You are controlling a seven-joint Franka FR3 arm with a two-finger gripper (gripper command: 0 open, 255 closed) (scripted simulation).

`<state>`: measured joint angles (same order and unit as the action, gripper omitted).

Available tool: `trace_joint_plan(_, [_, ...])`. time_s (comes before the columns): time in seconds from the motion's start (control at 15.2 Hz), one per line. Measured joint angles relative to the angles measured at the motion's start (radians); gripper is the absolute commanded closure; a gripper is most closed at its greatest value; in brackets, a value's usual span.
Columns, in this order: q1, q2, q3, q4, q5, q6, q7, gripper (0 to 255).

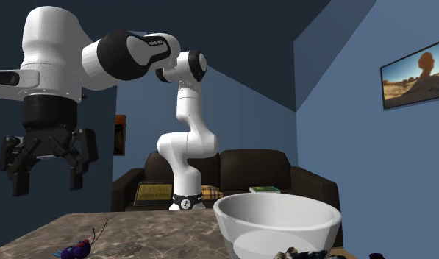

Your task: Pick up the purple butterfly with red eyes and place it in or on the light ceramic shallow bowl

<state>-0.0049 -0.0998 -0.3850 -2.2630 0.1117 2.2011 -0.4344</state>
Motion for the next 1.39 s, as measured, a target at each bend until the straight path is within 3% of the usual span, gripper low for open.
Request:
trace_joint_plan(0.53, [0.002, 0.099, -0.009, -0.014, 0.07, 0.103, -0.062, 0])
trace_joint_plan(0.92, [0.003, 0.106, -0.008, -0.017, 0.076, 0.113, -0.064, 0])
trace_joint_plan(0.99, [0.003, 0.106, -0.008, -0.017, 0.076, 0.113, -0.064, 255])
trace_joint_plan(1.39, [0.003, 0.106, -0.008, -0.017, 0.076, 0.113, -0.064, 255])
